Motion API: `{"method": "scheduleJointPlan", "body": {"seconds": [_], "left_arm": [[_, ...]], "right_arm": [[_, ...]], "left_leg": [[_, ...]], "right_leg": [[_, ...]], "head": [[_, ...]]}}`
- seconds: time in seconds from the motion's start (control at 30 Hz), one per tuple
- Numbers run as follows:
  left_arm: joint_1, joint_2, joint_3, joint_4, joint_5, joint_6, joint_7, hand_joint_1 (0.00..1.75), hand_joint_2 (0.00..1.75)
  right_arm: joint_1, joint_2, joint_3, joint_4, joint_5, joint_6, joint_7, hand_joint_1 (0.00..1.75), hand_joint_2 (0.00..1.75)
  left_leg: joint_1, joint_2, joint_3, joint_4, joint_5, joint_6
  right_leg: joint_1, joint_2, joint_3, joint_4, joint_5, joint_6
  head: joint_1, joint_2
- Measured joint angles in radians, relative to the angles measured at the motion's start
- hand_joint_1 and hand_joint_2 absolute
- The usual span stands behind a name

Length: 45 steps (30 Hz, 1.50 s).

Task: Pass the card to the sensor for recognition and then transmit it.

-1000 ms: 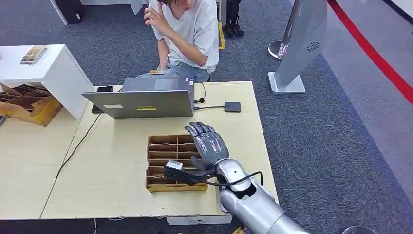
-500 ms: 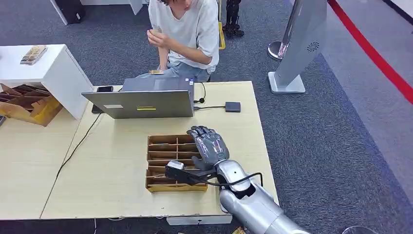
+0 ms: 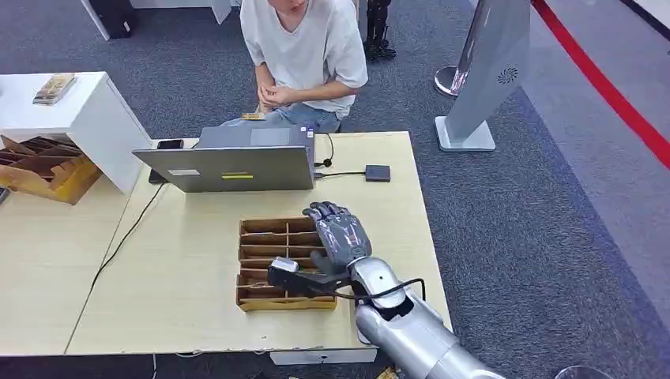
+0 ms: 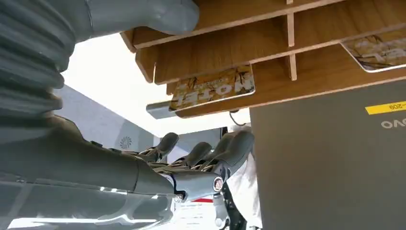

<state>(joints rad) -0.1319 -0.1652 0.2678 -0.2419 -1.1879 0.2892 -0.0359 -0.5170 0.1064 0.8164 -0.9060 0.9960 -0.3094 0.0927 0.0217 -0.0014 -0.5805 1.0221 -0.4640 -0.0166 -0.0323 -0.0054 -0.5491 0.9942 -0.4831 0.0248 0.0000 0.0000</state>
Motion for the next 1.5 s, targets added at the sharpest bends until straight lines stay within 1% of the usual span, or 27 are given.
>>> {"method": "scheduleJointPlan", "body": {"seconds": [0.07, 0.13, 0.23, 0.27, 0.4, 0.43, 0.47, 0.5, 0.53, 0.63, 0.8, 0.93, 1.03, 1.07, 1.1, 1.23, 1.27, 1.33, 1.4, 1.5], "left_arm": [[0.000, 0.000, 0.000, 0.000, 0.000, 0.000, 0.000, 0.00, 0.00], [0.000, 0.000, 0.000, 0.000, 0.000, 0.000, 0.000, 0.00, 0.00], [0.000, 0.000, 0.000, 0.000, 0.000, 0.000, 0.000, 0.00, 0.00], [0.000, 0.000, 0.000, 0.000, 0.000, 0.000, 0.000, 0.00, 0.00], [0.000, 0.000, 0.000, 0.000, 0.000, 0.000, 0.000, 0.00, 0.00], [0.000, 0.000, 0.000, 0.000, 0.000, 0.000, 0.000, 0.00, 0.00], [0.000, 0.000, 0.000, 0.000, 0.000, 0.000, 0.000, 0.00, 0.00], [0.000, 0.000, 0.000, 0.000, 0.000, 0.000, 0.000, 0.00, 0.00], [0.000, 0.000, 0.000, 0.000, 0.000, 0.000, 0.000, 0.00, 0.00], [0.000, 0.000, 0.000, 0.000, 0.000, 0.000, 0.000, 0.00, 0.00], [0.000, 0.000, 0.000, 0.000, 0.000, 0.000, 0.000, 0.00, 0.00], [0.000, 0.000, 0.000, 0.000, 0.000, 0.000, 0.000, 0.00, 0.00], [0.000, 0.000, 0.000, 0.000, 0.000, 0.000, 0.000, 0.00, 0.00], [0.000, 0.000, 0.000, 0.000, 0.000, 0.000, 0.000, 0.00, 0.00], [0.000, 0.000, 0.000, 0.000, 0.000, 0.000, 0.000, 0.00, 0.00], [0.000, 0.000, 0.000, 0.000, 0.002, 0.000, 0.000, 0.00, 0.00], [0.000, 0.000, 0.000, 0.000, 0.002, 0.000, 0.000, 0.00, 0.00], [0.000, 0.000, 0.000, 0.000, 0.002, 0.000, 0.000, 0.00, 0.00], [0.000, 0.000, 0.000, 0.000, 0.002, 0.000, 0.000, 0.00, 0.00], [0.000, 0.000, 0.000, 0.000, 0.002, 0.000, 0.000, 0.00, 0.00]], "right_arm": [[-0.001, 0.000, 0.000, 0.000, 0.000, -0.002, 0.000, 0.56, 1.75], [-0.001, 0.000, -0.001, 0.000, 0.001, -0.002, -0.002, 0.66, 1.75], [-0.001, 0.000, -0.001, 0.000, 0.001, -0.002, -0.002, 0.68, 1.75], [-0.001, 0.000, -0.001, 0.000, 0.001, -0.002, -0.002, 0.73, 1.75], [-0.002, 0.000, -0.002, 0.000, 0.001, -0.002, -0.002, 0.79, 1.75], [-0.003, 0.000, -0.002, 0.000, 0.001, -0.003, -0.002, 0.84, 1.75], [-0.004, 0.000, -0.002, 0.000, 0.001, -0.003, -0.002, 0.86, 1.75], [-0.005, 0.000, -0.002, 0.000, 0.001, -0.003, -0.002, 0.82, 1.75], [-0.005, 0.000, -0.002, 0.000, 0.002, -0.003, -0.002, 0.84, 1.75], [-0.006, 0.001, -0.002, 0.000, 0.002, -0.003, -0.002, 0.80, 1.75], [-0.006, 0.001, -0.002, 0.000, 0.002, -0.003, -0.002, 0.82, 1.75], [-0.006, 0.002, -0.002, 0.000, 0.002, -0.003, -0.002, 0.89, 1.75], [-0.006, 0.002, -0.002, 0.000, 0.002, -0.003, -0.002, 0.91, 1.75], [-0.006, 0.002, -0.002, 0.000, 0.002, -0.003, -0.002, 0.98, 1.75], [-0.006, 0.002, -0.002, 0.000, 0.002, -0.003, -0.002, 0.96, 1.75], [-0.006, 0.002, -0.002, 0.000, 0.002, -0.003, -0.002, 1.08, 1.75], [-0.006, 0.002, -0.002, 0.000, 0.002, -0.003, -0.002, 1.19, 1.75], [-0.006, 0.002, -0.002, 0.000, 0.002, -0.003, -0.002, 1.24, 1.75], [-0.006, 0.002, -0.002, 0.000, 0.002, -0.003, -0.002, 1.34, 1.75], [-0.007, 0.002, -0.002, 0.000, 0.002, -0.003, -0.002, 1.33, 1.75]], "left_leg": [[0.000, 0.000, 0.000, 0.000, 0.000, 0.000], [0.000, 0.000, 0.000, 0.000, 0.000, 0.000], [0.000, 0.000, 0.000, 0.000, 0.000, 0.000], [0.000, 0.000, 0.000, 0.000, 0.000, 0.000], [0.000, 0.000, 0.000, 0.000, 0.000, 0.000], [0.000, 0.000, 0.000, 0.000, 0.000, 0.000], [0.000, 0.000, 0.000, 0.000, 0.000, 0.000], [0.000, 0.000, 0.000, 0.000, 0.000, 0.000], [0.000, 0.000, 0.000, 0.000, 0.000, 0.000], [0.000, 0.000, 0.000, 0.000, 0.000, 0.000], [0.000, 0.000, 0.000, 0.000, 0.000, 0.000], [0.000, 0.000, 0.000, 0.000, 0.000, 0.000], [0.000, 0.000, 0.000, 0.000, 0.000, 0.000], [0.000, 0.000, 0.000, 0.000, 0.000, 0.000], [0.000, 0.000, 0.000, 0.000, 0.000, 0.000], [0.000, 0.000, 0.000, 0.000, 0.000, 0.000], [0.000, 0.000, 0.000, 0.000, 0.000, 0.000], [0.000, 0.000, 0.000, 0.000, 0.000, 0.000], [0.000, 0.000, 0.000, 0.000, 0.000, 0.000], [0.000, 0.000, 0.000, 0.000, 0.000, 0.000]], "right_leg": [[0.000, 0.000, 0.000, 0.000, 0.000, 0.000], [0.000, 0.000, 0.000, 0.000, 0.000, 0.000], [0.000, 0.000, 0.000, 0.000, 0.000, 0.000], [0.000, 0.000, 0.000, 0.000, 0.000, 0.000], [0.000, 0.000, 0.000, 0.000, 0.000, 0.000], [0.000, 0.000, 0.000, 0.000, 0.000, 0.000], [0.000, 0.000, 0.000, 0.000, 0.000, 0.000], [0.000, 0.000, 0.000, 0.000, 0.000, 0.000], [0.000, 0.000, 0.000, 0.000, 0.000, 0.000], [0.000, 0.000, 0.000, 0.000, 0.000, 0.000], [0.000, 0.000, 0.000, 0.000, 0.000, 0.000], [0.000, 0.000, 0.000, 0.000, 0.000, 0.000], [0.000, 0.000, 0.000, 0.000, 0.000, 0.000], [0.000, 0.000, 0.000, 0.000, 0.000, 0.000], [0.000, 0.000, 0.000, 0.000, 0.000, 0.000], [0.000, 0.000, 0.000, 0.000, 0.000, 0.000], [0.000, 0.000, 0.000, 0.000, 0.000, 0.000], [0.000, 0.000, 0.000, 0.000, 0.000, 0.000], [0.000, 0.000, 0.000, 0.000, 0.000, 0.000], [0.000, 0.000, 0.000, 0.000, 0.000, 0.000]], "head": [[0.000, 0.000], [0.000, 0.000], [0.000, 0.000], [0.000, 0.000], [0.000, 0.000], [0.000, 0.000], [0.000, 0.000], [0.000, 0.000], [0.000, 0.000], [0.000, 0.000], [0.000, 0.000], [0.000, 0.000], [0.000, 0.000], [0.000, 0.000], [0.000, 0.000], [0.000, 0.000], [0.000, 0.000], [0.000, 0.000], [0.000, 0.000], [0.000, 0.000]]}}
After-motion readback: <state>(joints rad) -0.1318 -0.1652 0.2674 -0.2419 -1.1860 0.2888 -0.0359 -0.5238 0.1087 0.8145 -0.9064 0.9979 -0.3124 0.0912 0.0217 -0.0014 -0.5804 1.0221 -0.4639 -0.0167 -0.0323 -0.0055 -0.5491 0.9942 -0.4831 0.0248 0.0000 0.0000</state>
